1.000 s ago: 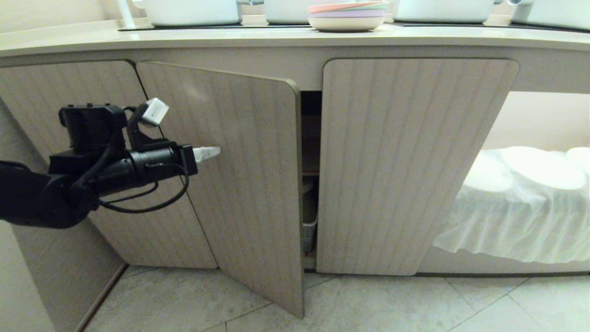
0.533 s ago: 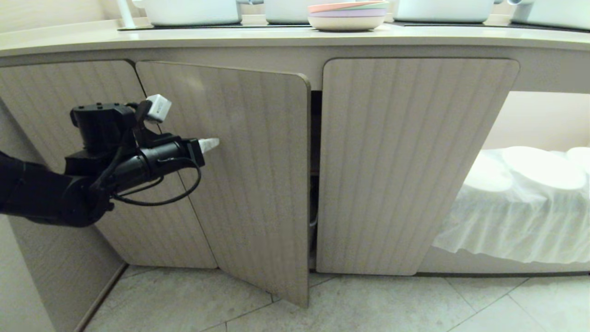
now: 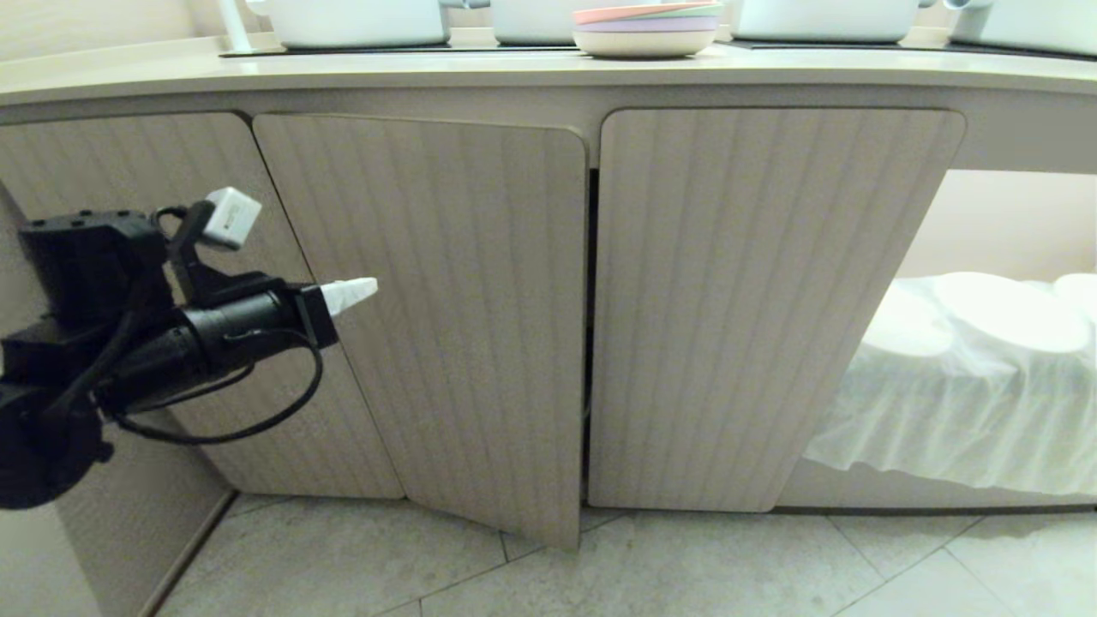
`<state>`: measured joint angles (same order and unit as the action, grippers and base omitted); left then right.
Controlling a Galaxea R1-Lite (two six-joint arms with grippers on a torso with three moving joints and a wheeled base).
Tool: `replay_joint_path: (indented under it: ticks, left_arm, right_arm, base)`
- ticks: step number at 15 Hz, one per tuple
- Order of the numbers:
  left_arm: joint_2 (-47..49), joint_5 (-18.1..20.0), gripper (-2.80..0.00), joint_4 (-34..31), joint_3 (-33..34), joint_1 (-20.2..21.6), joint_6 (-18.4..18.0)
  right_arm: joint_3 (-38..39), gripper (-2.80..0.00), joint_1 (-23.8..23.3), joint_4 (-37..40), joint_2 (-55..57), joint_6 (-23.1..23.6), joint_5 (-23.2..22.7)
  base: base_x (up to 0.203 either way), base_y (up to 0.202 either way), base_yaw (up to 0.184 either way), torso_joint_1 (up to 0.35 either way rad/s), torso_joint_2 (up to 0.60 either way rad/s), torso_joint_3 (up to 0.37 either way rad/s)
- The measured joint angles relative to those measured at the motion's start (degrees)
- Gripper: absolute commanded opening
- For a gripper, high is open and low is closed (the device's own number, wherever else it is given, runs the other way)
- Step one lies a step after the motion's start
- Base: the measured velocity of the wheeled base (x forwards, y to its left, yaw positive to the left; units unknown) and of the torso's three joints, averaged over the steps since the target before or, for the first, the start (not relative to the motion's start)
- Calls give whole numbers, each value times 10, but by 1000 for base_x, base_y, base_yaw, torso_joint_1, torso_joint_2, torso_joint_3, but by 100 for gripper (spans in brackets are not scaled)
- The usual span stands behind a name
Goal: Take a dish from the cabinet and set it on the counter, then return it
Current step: Close the cabinet door
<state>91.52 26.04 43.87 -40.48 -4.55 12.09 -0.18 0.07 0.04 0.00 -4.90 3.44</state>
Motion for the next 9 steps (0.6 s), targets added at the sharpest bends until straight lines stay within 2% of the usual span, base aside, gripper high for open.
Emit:
replay_joint_path:
  ticks: [6, 9]
  left_arm:
    - [-147, -10, -280, -6, 107, 12, -2]
    - [-216, -38, -280, -6, 161, 15, -10]
  right_arm:
    - [0, -280, 0, 0, 0, 0, 0]
    - [0, -280, 0, 0, 0, 0, 0]
  base:
    - [0, 0, 0, 0, 0, 0]
    - [0, 0, 0, 0, 0, 0]
